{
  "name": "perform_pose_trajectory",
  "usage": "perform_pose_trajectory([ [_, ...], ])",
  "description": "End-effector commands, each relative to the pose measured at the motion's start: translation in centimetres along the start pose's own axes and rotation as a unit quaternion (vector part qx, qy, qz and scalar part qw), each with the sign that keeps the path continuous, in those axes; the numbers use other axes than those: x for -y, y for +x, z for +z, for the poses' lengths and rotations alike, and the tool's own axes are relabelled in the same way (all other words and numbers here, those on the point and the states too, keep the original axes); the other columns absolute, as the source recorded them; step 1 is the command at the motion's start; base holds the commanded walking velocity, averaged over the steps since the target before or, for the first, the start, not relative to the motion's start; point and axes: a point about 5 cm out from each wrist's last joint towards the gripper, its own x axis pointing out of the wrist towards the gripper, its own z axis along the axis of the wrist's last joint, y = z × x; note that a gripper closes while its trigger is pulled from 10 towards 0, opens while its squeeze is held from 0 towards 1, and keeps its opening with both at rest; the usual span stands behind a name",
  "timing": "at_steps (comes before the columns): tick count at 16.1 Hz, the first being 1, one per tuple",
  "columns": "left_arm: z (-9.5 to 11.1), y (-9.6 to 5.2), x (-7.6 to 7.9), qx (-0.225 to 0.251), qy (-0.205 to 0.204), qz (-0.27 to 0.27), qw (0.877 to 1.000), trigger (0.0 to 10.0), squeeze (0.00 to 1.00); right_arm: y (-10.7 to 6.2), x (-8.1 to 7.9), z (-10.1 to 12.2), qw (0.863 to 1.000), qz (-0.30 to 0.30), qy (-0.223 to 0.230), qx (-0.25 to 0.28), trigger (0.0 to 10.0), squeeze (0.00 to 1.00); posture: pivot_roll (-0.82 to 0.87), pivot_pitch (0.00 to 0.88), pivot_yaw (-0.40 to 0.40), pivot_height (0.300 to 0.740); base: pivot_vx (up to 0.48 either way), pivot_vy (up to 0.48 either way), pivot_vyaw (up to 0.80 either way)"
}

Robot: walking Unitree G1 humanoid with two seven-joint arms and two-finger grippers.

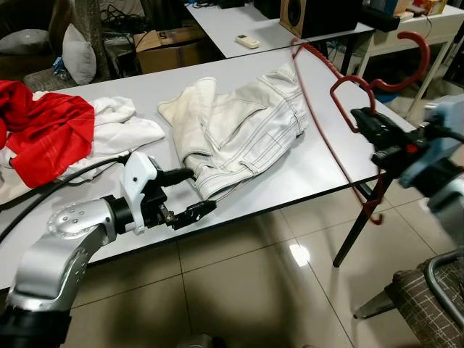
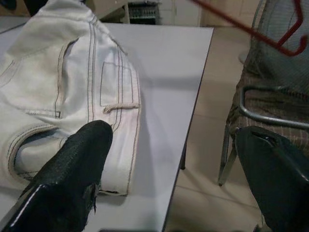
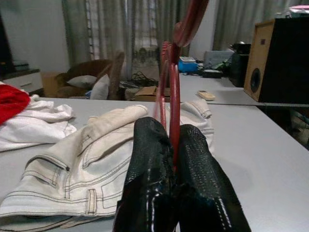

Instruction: Hang hanger

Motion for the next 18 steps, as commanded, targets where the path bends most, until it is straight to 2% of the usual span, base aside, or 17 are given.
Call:
perform_pose_trajectory([
  [1, 0.5, 0.0, 0.1, 0.011, 0.004, 0.006, 1.0, 10.0, 1.0, 0.4, -0.4, 0.2, 0.999, -0.019, -0.035, 0.002, 10.0, 0.0, -0.12, 0.003, 0.082, 0.74, 0.0, 0.0, 0.0],
  [2, 1.5, 0.3, -0.8, 0.072, -0.012, 0.071, 0.995, 10.0, 1.0, 0.5, -0.9, -0.3, 0.999, -0.019, -0.037, -0.004, 10.0, 0.0, -0.12, 0.01, 0.085, 0.74, 0.0, 0.0, 0.0],
  [3, 1.6, 0.5, -1.7, 0.084, -0.02, 0.127, 0.988, 10.0, 1.0, 0.6, -1.3, -0.3, 0.999, -0.024, -0.03, 0.003, 10.0, 0.0, -0.12, 0.013, 0.085, 0.74, 0.0, 0.0, 0.0],
  [4, 1.8, 0.4, -2.6, 0.096, -0.018, 0.208, 0.973, 10.0, 1.0, 0.7, -1.8, -0.2, 0.999, -0.045, -0.008, 0.027, 10.0, 0.0, -0.11, 0.016, 0.086, 0.74, 0.0, 0.0, 0.0],
  [5, 1.9, 0.3, -2.8, 0.103, -0.012, 0.236, 0.966, 10.0, 0.6, 0.8, -2.0, -0.2, 0.997, -0.058, 0.003, 0.041, 10.0, 0.0, -0.11, 0.016, 0.086, 0.74, 0.0, 0.0, 0.0],
  [6, 1.5, 0.3, -3.1, 0.092, -0.015, 0.282, 0.955, 10.0, 0.6, 0.8, -2.3, -0.7, 0.996, -0.082, 0.021, 0.036, 10.0, 0.0, -0.12, 0.019, 0.091, 0.74, 0.0, 0.0, 0.0],
  [7, 0.2, 0.2, -3.0, 0.064, -0.008, 0.35, 0.934, 10.0, 0.0, 0.7, -3.3, -2.8, 0.992, -0.108, 0.064, 0.008, 10.0, 0.0, -0.12, 0.021, 0.094, 0.74, 0.0, 0.0, 0.0],
  [9, -0.8, 0.3, -2.5, 0.04, 0.003, 0.378, 0.925, 10.0, 0.0, 0.5, -4.3, -4.3, 0.991, -0.111, 0.068, -0.016, 10.0, 0.0, -0.13, 0.02, 0.094, 0.74, 0.0, 0.0, 0.0],
  [11, -1.3, 0.9, -1.3, 0.041, -0.01, 0.387, 0.921, 10.0, 0.0, 0.9, -6.4, -4.7, 0.997, -0.061, 0.04, -0.027, 10.0, 0.0, -0.09, 0.02, 0.066, 0.74, 0.0, 0.0, 0.0],
  [14, -1.2, 1.3, -0.5, 0.039, -0.006, 0.387, 0.921, 10.0, 0.0, 1.5, -7.4, -4.4, 0.999, -0.039, -0.013, -0.011, 10.0, 0.0, -0.07, 0.027, 0.055, 0.74, 0.0, 0.194, 0.0],
  [18, -1.6, 1.6, 0.0, 0.027, 0.001, 0.376, 0.926, 10.0, 0.0, 1.3, -8.0, -4.7, 0.998, -0.051, -0.022, 0.003, 10.0, 0.0, -0.07, 0.018, 0.065, 0.74, 0.0, 0.333, 0.0],
])
